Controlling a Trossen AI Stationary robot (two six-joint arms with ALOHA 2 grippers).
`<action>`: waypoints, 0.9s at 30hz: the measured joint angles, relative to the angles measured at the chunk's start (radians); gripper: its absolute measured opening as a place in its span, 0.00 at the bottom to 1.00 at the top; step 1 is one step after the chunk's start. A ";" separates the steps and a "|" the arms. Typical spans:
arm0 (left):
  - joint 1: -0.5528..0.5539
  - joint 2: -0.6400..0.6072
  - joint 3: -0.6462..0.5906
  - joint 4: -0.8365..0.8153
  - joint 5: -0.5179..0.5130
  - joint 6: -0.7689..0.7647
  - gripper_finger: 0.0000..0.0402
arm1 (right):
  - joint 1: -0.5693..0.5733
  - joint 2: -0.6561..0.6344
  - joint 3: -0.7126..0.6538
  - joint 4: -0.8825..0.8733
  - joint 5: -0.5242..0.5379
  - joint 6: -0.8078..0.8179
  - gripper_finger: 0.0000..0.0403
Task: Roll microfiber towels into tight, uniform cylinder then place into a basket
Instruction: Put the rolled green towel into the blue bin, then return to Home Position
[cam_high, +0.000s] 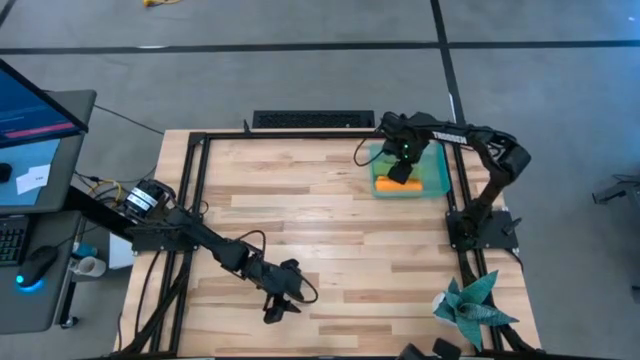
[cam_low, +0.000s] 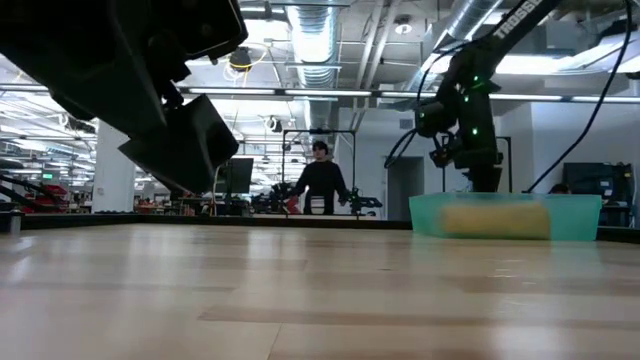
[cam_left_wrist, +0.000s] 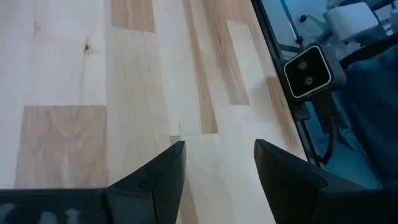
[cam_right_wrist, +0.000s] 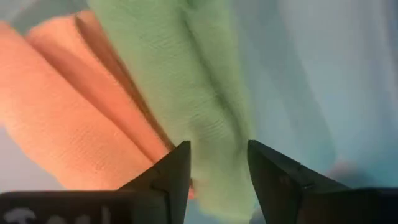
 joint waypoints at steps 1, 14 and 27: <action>0.001 0.000 0.000 0.003 0.000 0.000 0.46 | 0.001 -0.014 0.000 0.003 0.001 -0.004 0.45; 0.002 -0.037 0.000 0.036 -0.082 0.030 0.46 | 0.049 -0.315 0.000 0.023 -0.030 0.045 0.39; 0.097 -0.474 0.001 -0.258 -0.360 0.420 0.46 | 0.613 -0.599 0.000 0.186 -0.033 0.314 0.30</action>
